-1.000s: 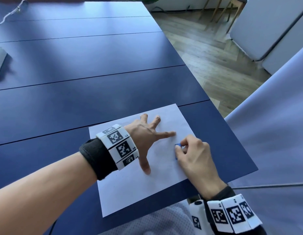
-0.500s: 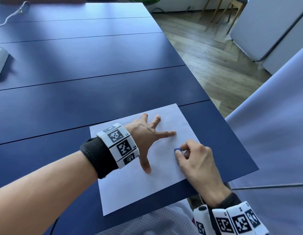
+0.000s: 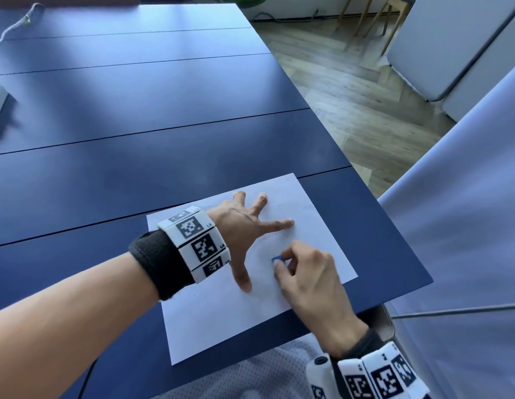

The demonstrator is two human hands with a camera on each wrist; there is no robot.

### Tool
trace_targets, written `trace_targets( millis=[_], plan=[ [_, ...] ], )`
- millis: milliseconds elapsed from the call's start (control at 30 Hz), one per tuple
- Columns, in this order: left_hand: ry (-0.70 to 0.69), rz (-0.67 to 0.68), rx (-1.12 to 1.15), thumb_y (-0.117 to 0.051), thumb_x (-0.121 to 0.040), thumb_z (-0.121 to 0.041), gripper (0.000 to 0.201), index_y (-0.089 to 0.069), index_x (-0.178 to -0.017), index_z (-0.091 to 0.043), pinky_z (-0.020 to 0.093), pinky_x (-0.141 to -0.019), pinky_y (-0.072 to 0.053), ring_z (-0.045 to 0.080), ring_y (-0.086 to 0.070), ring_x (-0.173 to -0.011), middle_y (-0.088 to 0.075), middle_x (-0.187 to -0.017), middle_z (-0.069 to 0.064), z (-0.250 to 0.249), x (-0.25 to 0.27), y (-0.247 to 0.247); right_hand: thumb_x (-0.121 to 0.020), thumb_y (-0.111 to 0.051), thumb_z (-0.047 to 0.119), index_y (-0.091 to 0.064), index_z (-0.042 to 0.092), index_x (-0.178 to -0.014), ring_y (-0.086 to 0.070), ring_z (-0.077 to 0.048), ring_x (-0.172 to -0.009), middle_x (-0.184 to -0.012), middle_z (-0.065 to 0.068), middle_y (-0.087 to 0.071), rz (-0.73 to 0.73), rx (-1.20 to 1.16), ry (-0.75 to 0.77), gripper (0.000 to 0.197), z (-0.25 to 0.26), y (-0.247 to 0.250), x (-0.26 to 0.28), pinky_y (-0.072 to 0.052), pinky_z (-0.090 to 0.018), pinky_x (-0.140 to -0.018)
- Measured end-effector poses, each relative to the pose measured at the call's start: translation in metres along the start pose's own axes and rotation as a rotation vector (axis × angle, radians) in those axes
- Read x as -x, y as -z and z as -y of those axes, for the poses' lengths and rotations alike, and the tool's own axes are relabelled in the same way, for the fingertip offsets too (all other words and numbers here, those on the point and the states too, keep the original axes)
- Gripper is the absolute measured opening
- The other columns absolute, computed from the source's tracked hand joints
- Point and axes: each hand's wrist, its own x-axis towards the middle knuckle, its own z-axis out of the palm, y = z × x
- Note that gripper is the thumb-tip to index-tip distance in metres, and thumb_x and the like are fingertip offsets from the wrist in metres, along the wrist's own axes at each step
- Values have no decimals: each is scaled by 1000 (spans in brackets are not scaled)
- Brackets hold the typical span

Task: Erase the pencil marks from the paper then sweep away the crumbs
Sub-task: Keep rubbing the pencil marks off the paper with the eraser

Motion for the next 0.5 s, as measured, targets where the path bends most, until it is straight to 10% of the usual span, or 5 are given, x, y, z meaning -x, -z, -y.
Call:
trace_targets(
  millis=[500],
  plan=[
    [17,20,19,-85,-51,-67,138,17,-142,-61,47,-92,-51,49,-8,-141,19,-160,13,0,1,1,-89,-60,25,-57,13,-77,-54,-17,-57,-57,5,-54,8,-28,-1,17,-1,7,19,-41,-29,-54]
  ],
)
